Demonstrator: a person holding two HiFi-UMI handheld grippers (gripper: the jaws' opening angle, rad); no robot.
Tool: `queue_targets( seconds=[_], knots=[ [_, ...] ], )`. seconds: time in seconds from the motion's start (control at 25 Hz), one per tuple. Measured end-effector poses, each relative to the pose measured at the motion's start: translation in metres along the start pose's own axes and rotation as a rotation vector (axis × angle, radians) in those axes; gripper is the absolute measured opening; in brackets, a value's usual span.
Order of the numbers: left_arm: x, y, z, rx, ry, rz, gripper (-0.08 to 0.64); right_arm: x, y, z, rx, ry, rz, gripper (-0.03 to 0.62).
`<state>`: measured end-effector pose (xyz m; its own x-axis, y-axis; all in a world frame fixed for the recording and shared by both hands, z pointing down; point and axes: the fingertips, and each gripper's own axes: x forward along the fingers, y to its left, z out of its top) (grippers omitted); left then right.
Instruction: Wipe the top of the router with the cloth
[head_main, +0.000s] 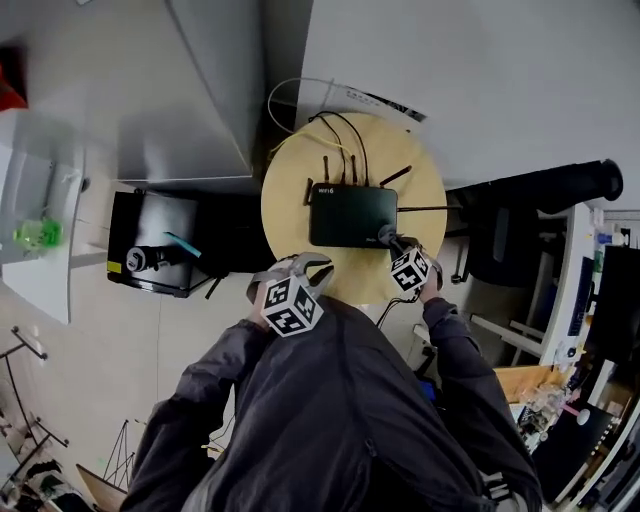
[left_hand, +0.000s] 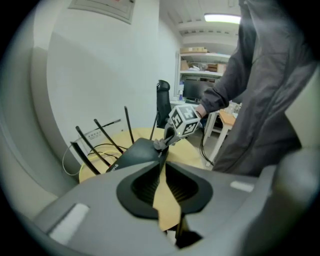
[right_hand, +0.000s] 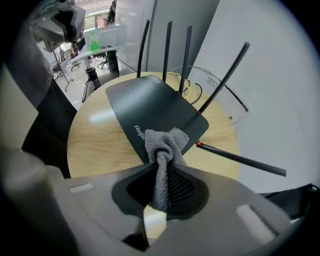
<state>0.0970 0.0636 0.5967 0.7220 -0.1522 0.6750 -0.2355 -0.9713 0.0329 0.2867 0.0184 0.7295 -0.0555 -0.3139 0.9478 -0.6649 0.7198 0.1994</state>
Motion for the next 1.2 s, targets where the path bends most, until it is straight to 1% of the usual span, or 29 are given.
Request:
queue_targets(
  seconds=[0.12,0.2,0.28,0.32,0.36,0.4,0.48,0.56,0.6,0.64,0.72,0.8,0.88,0.96,1.2],
  knots=[
    [0.005,-0.004,0.005,0.027,0.001,-0.021,0.040,-0.001,0.005,0.000,-0.003,-0.011,-0.023,0.032],
    [0.007,-0.006,0.005,0.036,0.007,-0.027,0.038,0.000,0.006,0.001,-0.010,-0.019,-0.019,0.032],
    [0.007,-0.005,0.005,0.039,0.015,-0.020,0.038,0.002,0.007,0.001,0.018,-0.044,0.039,0.034],
    [0.006,-0.003,0.005,0.042,0.017,-0.012,0.038,0.003,0.006,-0.001,0.066,-0.070,0.085,0.037],
    [0.005,-0.002,0.006,0.044,0.020,-0.001,0.037,0.004,0.001,-0.003,0.147,-0.107,0.134,0.038],
    [0.004,0.000,0.007,0.046,0.023,0.011,0.037,0.004,-0.008,-0.005,0.258,-0.151,0.179,0.038],
    [0.001,0.004,0.007,0.046,0.035,0.031,0.032,0.003,-0.031,-0.009,0.533,-0.242,0.266,0.038],
    [-0.001,0.007,0.004,0.039,0.050,0.047,0.027,0.004,-0.050,-0.008,0.777,-0.308,0.389,0.038],
    [-0.002,0.008,0.003,0.036,0.058,0.054,0.025,0.005,-0.057,-0.006,0.868,-0.333,0.452,0.038],
    [-0.002,0.009,0.003,0.035,0.067,0.062,0.023,0.008,-0.065,-0.004,0.939,-0.353,0.499,0.038],
    [-0.003,0.011,0.002,0.037,0.082,0.080,0.021,0.016,-0.077,-0.003,1.030,-0.358,0.567,0.038],
    [-0.004,0.014,0.003,0.037,0.091,0.102,0.015,0.027,-0.079,-0.001,1.073,-0.338,0.653,0.038],
    [-0.007,0.015,0.003,0.029,0.100,0.119,0.014,0.036,-0.079,0.005,1.083,-0.327,0.717,0.038],
    [-0.009,0.015,0.001,0.014,0.110,0.129,0.014,0.043,-0.079,0.010,1.080,-0.326,0.754,0.038],
    [-0.013,0.016,-0.008,-0.040,0.132,0.140,0.014,0.050,-0.076,0.017,1.048,-0.327,0.829,0.038]
  ],
)
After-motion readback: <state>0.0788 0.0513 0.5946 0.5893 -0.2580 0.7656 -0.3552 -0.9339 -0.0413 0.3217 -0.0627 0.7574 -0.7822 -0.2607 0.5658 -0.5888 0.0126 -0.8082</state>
